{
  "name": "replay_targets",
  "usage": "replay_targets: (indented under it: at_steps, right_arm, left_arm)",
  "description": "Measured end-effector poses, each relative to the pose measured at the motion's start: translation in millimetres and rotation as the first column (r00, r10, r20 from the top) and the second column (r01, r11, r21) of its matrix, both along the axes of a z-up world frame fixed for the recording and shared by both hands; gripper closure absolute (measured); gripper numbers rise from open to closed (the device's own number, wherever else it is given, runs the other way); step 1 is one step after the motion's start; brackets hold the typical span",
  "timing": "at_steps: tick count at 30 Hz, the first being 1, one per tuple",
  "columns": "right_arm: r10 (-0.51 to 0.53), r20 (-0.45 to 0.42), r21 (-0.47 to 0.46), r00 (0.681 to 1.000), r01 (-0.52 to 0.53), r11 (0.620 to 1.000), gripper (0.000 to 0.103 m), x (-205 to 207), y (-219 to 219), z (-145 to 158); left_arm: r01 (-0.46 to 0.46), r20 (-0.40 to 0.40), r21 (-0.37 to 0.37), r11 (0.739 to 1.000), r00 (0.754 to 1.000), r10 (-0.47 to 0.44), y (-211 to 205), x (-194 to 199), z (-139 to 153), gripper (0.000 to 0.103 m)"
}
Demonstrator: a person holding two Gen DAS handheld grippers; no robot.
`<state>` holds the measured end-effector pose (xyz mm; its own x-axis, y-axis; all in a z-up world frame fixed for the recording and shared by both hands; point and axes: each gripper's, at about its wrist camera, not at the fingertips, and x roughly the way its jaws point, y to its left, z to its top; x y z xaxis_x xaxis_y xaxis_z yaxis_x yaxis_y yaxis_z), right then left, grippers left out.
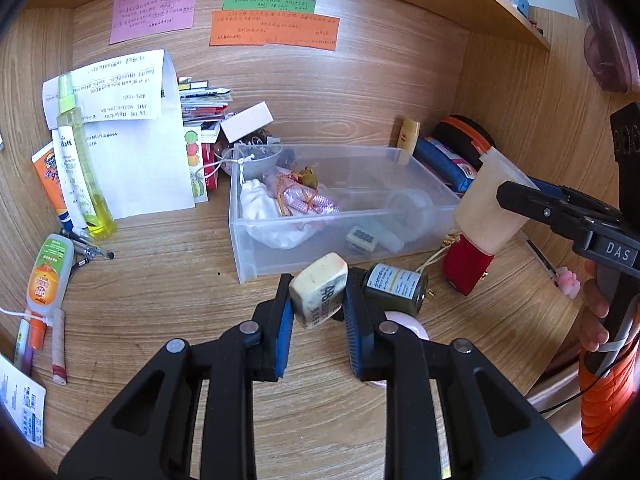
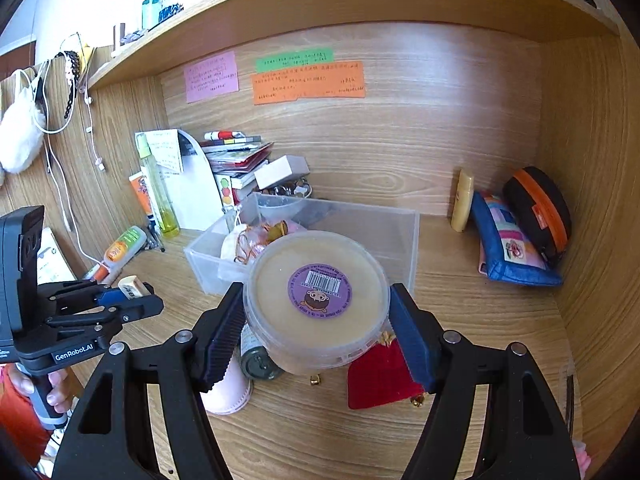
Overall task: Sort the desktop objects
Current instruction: 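Carry the eraser and jar over the clear bin and open both tools to drop them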
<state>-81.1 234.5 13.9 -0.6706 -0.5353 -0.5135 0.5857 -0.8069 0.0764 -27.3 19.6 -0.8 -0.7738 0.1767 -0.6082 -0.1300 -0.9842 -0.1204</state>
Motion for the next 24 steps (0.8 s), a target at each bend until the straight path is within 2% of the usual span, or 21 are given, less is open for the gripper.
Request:
replay_targets:
  at_steps: [3,6,9,18,24]
  right_arm:
    - [0.005,-0.013,-0.005,1.0,-0.005,1.0,0.036,-8.4,-4.1,9.1]
    - [0.004,-0.008,-0.025,1.0,-0.004,1.0,0.035,-19.7,-6.5,13.9]
    - [0.014,0.001,-0.045,1.0,-0.014,0.999,0.035,-33.3,-9.4,16.7]
    - [0.018,0.025,-0.036,1.0,-0.017,0.999,0.035,-75.4,-33.1,15.0]
    - [0.009,0.079,-0.052,0.997,-0.005,0.999,0.035,-99.6,-48.9,-1.9]
  left_arm:
    - [0.012,-0.023,0.008,1.0,1.0,-0.012,-4.0,-7.2,14.9,0.08]
    - [-0.008,-0.062,-0.02,1.0,0.998,0.007,-8.4,-15.4,25.5,0.08]
    - [-0.02,-0.063,-0.01,1.0,0.998,0.02,-16.0,-29.2,29.2,0.08]
    - [-0.054,-0.013,-0.019,0.998,0.998,0.054,-28.1,-82.2,18.9,0.08]
    - [-0.068,-0.004,-0.028,0.997,0.998,0.068,-28.6,-106.0,7.4,0.08]
